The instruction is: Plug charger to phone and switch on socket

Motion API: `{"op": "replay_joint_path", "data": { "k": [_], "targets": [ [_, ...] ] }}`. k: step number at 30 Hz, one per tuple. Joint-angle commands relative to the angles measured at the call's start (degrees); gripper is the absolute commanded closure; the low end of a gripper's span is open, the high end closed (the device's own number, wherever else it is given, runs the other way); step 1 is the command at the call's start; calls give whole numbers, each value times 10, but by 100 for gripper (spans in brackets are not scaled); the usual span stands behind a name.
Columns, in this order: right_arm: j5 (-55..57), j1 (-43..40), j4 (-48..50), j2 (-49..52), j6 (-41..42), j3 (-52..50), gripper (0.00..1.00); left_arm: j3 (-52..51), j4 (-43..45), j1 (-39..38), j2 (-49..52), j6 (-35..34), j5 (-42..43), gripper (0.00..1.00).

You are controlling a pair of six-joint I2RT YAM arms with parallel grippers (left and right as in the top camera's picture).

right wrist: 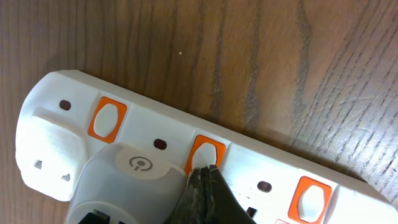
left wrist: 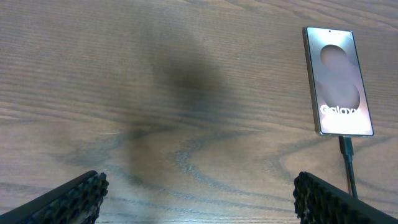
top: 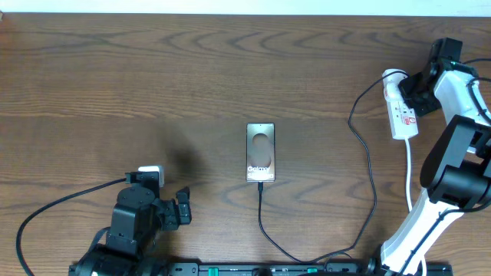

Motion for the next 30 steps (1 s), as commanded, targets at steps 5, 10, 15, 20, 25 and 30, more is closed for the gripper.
{"op": "replay_joint_path", "data": {
  "k": [5,10,15,20,25,30],
  "targets": [
    [-75,-16,3,11,-9,15,99,0,-2,-1,0,9,-5,2],
    [-102,-25,4,23,-9,15,99,0,-2,-1,0,10,-5,2],
    [-129,-26,2,43,-10,15,99,0,-2,-1,0,9,-5,2],
    [-153,-26,-5,63,-10,15,99,0,-2,-1,0,9,-5,2],
    [-176,-25,-5,85,-23,15,99,0,-2,-1,0,10,-5,2],
    [-182,-25,-15,99,-25,15,99,0,-2,-1,0,9,-5,2]
  ]
}}
